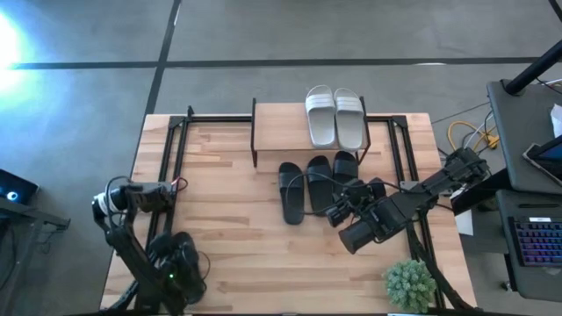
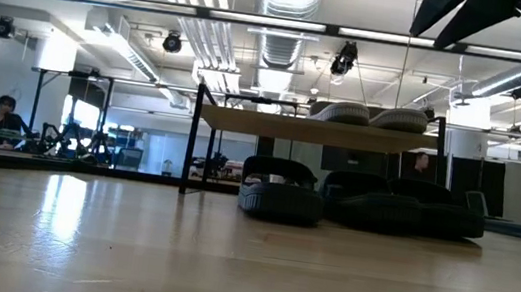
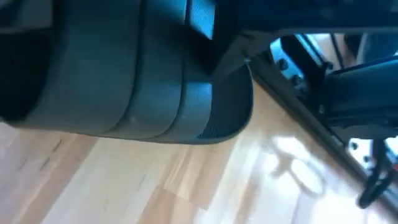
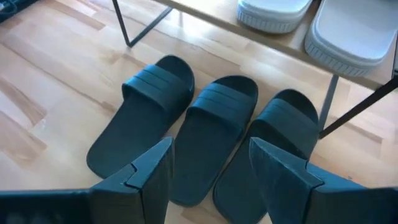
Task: Pick and place slides into the shelf
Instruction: Put the black slide under the shelf
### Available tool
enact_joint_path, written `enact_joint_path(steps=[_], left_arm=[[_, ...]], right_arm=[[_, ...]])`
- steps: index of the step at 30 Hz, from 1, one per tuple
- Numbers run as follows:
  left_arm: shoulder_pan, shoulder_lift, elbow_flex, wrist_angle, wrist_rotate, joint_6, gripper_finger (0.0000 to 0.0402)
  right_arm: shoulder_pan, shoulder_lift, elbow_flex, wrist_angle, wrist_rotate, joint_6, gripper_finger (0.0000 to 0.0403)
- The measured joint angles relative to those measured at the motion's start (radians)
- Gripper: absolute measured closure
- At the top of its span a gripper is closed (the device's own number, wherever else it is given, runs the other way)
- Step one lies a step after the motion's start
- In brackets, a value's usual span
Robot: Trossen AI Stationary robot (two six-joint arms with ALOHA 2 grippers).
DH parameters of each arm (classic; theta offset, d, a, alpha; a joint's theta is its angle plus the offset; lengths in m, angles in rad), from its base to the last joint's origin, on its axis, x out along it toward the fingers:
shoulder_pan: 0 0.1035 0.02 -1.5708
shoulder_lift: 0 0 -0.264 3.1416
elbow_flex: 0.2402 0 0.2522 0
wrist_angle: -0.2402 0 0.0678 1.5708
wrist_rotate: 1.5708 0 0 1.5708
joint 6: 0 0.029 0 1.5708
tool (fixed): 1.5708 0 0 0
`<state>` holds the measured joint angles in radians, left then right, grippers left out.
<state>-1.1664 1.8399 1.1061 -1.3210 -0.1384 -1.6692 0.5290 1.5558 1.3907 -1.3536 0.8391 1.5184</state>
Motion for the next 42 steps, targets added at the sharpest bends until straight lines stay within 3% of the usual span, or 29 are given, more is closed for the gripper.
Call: enact_joint_path(steps=[3,6,10,15,19,23,26,33,42], left_arm=[[0.010,-0.028,-0.033,0.020,-0.005,0.024,0.0328],[0.046,-0.067,-0.034,0.026,-0.083,0.069,0.0388],[0.153,-0.122,-0.033,0.020,-0.250,0.208,0.0395],[0.372,-0.159,-0.034,0.052,-0.547,0.491,0.0399],[0.581,-0.164,-0.051,0.316,-0.706,0.846,0.0399],[0.753,-0.162,-0.109,0.776,-0.700,1.299,0.0400],[0.862,-0.150,-0.130,0.937,-0.692,1.477,0.0400],[1.054,-0.142,-0.165,1.052,-0.600,1.618,0.0400],[1.115,-0.081,-0.154,1.086,-0.556,1.623,0.0383]], right_arm=[[0.000,0.000,0.000,-0.001,-0.011,0.000,0.0202],[-0.001,0.000,0.000,-0.003,-0.023,0.000,0.0202],[-0.011,0.000,0.000,-0.003,-0.027,0.000,0.0202],[-0.022,0.000,0.000,-0.003,-0.027,0.000,0.0202],[-0.024,0.000,0.000,-0.002,-0.028,0.000,0.0202],[-0.024,-0.002,0.001,-0.002,-0.036,0.000,0.0202],[-0.024,-0.003,0.002,-0.001,-0.039,0.000,0.0202],[-0.023,-0.004,0.003,0.001,-0.081,0.000,0.0202],[-0.023,-0.004,0.003,0.001,-0.083,0.000,0.0202]])
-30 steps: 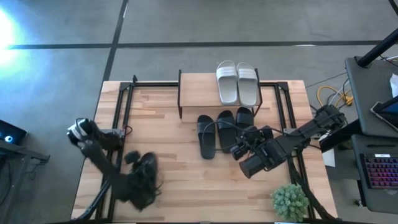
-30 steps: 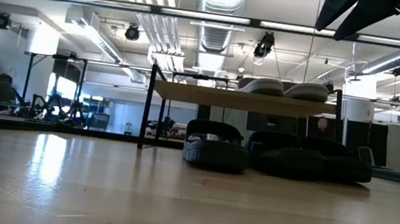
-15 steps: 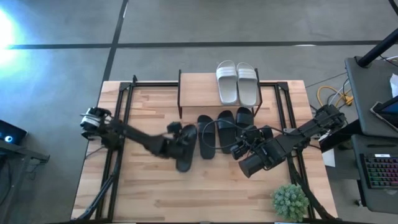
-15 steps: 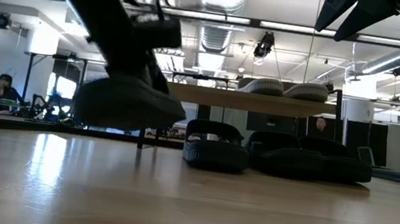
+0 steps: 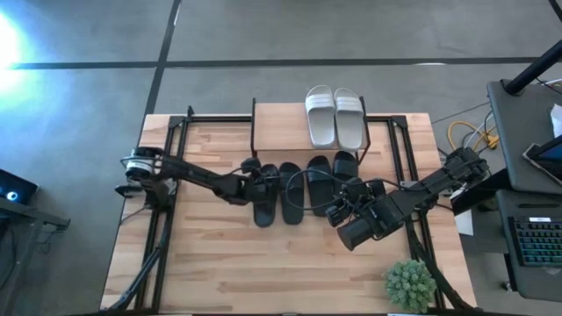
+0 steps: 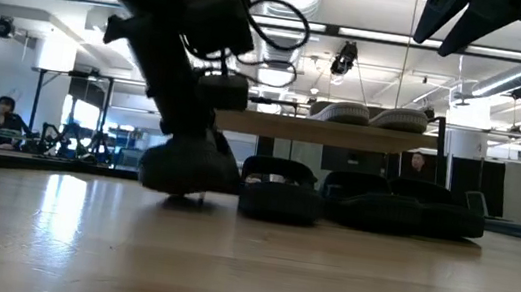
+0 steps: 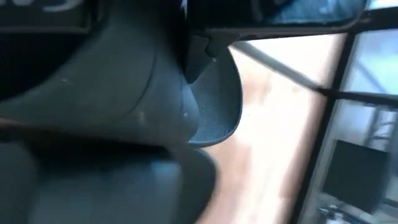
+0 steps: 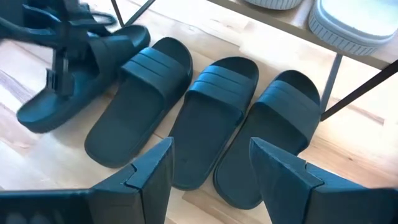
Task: Pick and place slides into the shelf
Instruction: Put the black slide under the shelf
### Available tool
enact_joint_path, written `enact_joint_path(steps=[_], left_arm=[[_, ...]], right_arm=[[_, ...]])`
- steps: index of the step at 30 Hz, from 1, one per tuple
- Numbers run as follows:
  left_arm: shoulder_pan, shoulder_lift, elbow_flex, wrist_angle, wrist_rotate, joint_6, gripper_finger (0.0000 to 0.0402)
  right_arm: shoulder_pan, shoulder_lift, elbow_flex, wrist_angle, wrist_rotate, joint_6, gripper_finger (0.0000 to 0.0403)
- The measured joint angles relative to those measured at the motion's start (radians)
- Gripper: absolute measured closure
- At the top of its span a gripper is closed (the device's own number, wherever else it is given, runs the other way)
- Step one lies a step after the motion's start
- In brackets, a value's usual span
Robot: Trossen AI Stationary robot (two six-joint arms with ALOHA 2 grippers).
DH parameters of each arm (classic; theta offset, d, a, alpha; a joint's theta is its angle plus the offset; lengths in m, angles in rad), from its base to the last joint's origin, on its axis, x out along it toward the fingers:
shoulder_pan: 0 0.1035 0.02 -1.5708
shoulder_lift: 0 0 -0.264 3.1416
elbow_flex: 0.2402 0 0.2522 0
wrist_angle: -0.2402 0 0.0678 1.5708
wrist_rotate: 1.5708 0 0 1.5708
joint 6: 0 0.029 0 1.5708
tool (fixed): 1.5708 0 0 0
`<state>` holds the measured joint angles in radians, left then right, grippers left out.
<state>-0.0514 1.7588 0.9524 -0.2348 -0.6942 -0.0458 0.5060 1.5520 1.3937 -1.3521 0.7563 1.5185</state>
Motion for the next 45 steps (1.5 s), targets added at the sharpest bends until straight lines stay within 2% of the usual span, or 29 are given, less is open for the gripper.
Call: enact_joint_path(steps=[5,12,16,20,24,27,29,31,33,36,41,43,45], left_arm=[[0.002,0.058,0.012,0.032,0.038,-0.013,0.0332],[0.006,0.041,0.047,0.029,0.050,-0.026,0.0237],[0.006,0.028,0.078,-0.053,0.066,-0.026,0.0191],[-0.004,-0.001,0.109,-0.168,0.080,-0.026,0.0165],[-0.024,-0.067,0.133,-0.248,0.125,-0.029,0.0160],[-0.037,-0.138,0.171,-0.359,0.229,-0.116,0.0160],[-0.040,-0.197,0.195,-0.428,0.374,-0.274,0.0160],[-0.053,-0.245,0.187,-0.445,0.539,-0.423,0.0166],[-0.103,-0.279,0.155,-0.406,0.603,-0.486,0.0187],[-0.195,-0.289,0.103,-0.372,0.635,-0.553,0.0245],[-0.295,-0.271,0.053,-0.259,0.627,-0.741,0.0375],[-0.324,-0.250,0.048,-0.204,0.591,-0.776,0.0391],[-0.334,-0.217,0.050,-0.107,0.582,-0.780,0.0390]], right_arm=[[0.000,0.000,0.000,0.000,0.000,0.000,0.0202],[0.000,0.000,0.000,0.000,0.000,0.000,0.0202],[0.000,0.000,0.000,0.000,0.000,0.000,0.0202],[0.000,0.000,0.000,0.000,0.000,-0.001,0.0202],[0.000,0.000,0.000,-0.002,0.000,-0.004,0.0202],[0.000,0.000,0.000,-0.001,0.000,-0.008,0.0202],[0.000,0.000,-0.001,-0.001,-0.003,-0.008,0.0202],[0.000,0.000,-0.001,-0.002,-0.004,-0.008,0.0202],[0.000,0.000,-0.002,-0.002,-0.004,-0.008,0.0202],[0.000,0.000,-0.005,-0.002,-0.002,-0.009,0.0202],[-0.001,0.000,-0.009,-0.003,0.004,-0.014,0.0202],[-0.002,0.000,-0.013,-0.003,0.005,-0.021,0.0202],[-0.005,0.000,-0.016,-0.005,0.007,-0.029,0.0202]])
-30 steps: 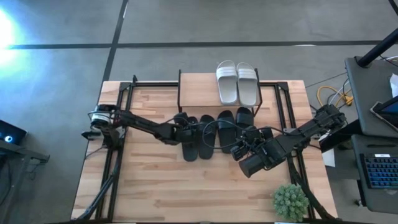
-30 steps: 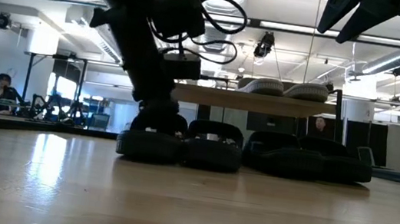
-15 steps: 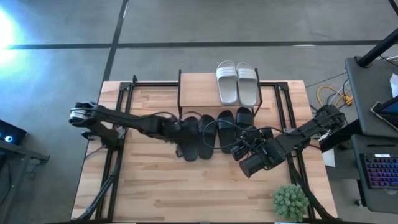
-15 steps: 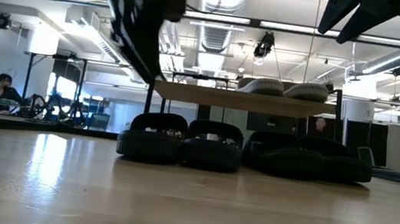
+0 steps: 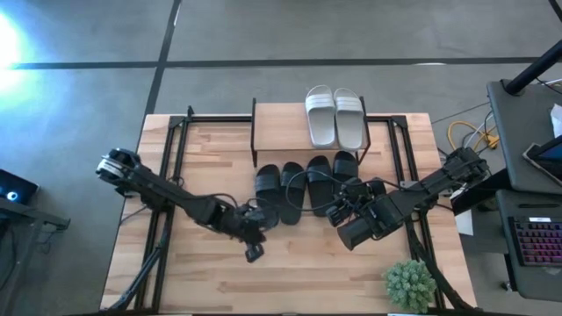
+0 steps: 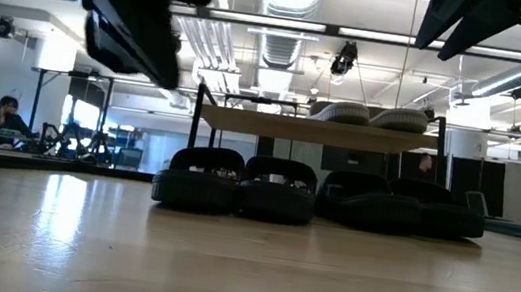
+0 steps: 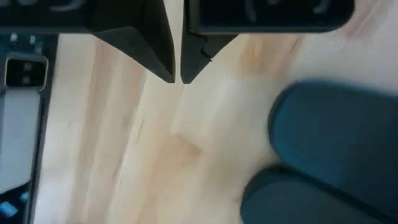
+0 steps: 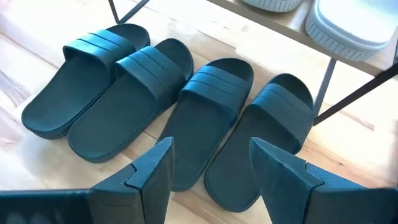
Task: Pick and place slides into the shelf
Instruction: Put the black slide under the shelf
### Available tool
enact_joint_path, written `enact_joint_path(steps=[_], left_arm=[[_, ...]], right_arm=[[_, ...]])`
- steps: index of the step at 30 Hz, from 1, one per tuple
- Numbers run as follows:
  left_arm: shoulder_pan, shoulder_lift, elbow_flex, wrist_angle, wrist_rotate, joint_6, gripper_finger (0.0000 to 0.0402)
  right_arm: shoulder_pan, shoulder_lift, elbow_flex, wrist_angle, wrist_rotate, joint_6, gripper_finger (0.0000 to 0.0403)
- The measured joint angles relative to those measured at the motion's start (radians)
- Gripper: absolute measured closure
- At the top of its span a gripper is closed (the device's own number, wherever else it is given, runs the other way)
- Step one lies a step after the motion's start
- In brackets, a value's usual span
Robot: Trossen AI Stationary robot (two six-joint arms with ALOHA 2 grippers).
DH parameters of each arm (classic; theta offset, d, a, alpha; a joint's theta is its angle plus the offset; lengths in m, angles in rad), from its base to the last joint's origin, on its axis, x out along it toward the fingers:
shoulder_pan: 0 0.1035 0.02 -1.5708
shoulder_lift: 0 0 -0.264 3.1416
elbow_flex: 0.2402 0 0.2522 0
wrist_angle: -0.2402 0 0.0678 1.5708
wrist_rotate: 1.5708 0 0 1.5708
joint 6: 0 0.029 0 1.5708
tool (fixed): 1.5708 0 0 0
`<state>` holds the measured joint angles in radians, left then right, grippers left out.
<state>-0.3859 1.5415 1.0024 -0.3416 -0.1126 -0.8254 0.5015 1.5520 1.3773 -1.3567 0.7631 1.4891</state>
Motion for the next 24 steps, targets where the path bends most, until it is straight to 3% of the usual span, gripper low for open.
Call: enact_joint_path(steps=[4,13,21,24], left_arm=[[-0.001,0.101,0.000,0.082,-0.031,0.030,0.0389],[0.019,0.222,0.010,0.069,-0.078,0.163,0.0389],[0.134,0.278,0.016,0.079,-0.076,0.355,0.0389],[0.185,0.276,0.014,0.076,-0.130,0.405,0.0389]], right_arm=[[-0.001,0.000,-0.001,0.000,0.009,-0.016,0.0202],[0.000,0.000,-0.001,-0.002,0.016,-0.049,0.0202],[-0.001,0.000,-0.002,-0.013,0.024,-0.054,0.0202],[0.000,0.000,-0.002,-0.026,0.024,-0.051,0.0202]])
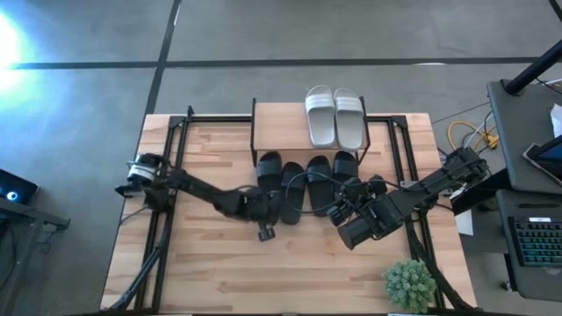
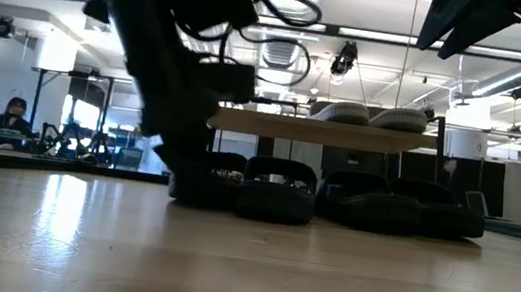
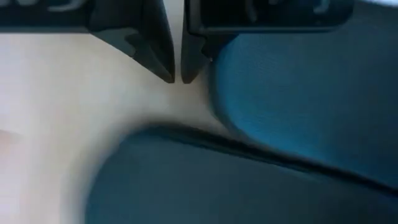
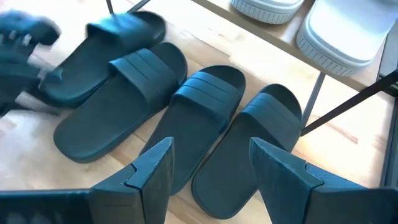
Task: Pick and place slides into the shelf
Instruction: Put the black slide under the shelf, then adjust the black slides under the shelf
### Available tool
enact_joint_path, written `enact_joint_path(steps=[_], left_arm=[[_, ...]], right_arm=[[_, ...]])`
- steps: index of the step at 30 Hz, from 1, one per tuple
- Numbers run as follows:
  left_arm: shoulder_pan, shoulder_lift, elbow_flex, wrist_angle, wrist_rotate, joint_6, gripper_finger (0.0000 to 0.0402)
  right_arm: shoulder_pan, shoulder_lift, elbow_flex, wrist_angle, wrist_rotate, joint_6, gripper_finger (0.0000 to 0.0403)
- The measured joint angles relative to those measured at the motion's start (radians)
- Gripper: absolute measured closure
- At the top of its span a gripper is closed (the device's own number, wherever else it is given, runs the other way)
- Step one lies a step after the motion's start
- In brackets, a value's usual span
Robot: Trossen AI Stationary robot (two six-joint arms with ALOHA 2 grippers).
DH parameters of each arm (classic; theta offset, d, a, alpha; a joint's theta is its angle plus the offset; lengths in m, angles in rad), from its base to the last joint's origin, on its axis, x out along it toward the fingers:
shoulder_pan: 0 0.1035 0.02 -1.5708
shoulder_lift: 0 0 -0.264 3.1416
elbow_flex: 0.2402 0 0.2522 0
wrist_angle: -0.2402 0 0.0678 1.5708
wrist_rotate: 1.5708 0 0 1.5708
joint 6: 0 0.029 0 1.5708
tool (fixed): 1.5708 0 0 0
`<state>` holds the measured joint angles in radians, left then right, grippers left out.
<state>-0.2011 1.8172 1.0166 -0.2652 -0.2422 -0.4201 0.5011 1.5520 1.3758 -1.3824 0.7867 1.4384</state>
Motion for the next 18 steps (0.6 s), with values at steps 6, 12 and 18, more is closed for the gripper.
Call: enact_joint_path(steps=[6,12,18], left_arm=[[0.096,-0.015,-0.002,-0.031,-0.024,0.060,0.0389],[0.063,-0.091,0.001,-0.049,0.076,0.031,0.0389],[-0.048,-0.280,-0.005,-0.121,0.067,-0.104,0.0388]], right_arm=[[-0.002,0.000,0.000,-0.001,-0.005,0.001,0.0202],[0.000,0.000,0.000,0.003,-0.090,0.009,0.0202],[0.061,0.031,-0.008,0.137,-0.298,0.028,0.0210]])
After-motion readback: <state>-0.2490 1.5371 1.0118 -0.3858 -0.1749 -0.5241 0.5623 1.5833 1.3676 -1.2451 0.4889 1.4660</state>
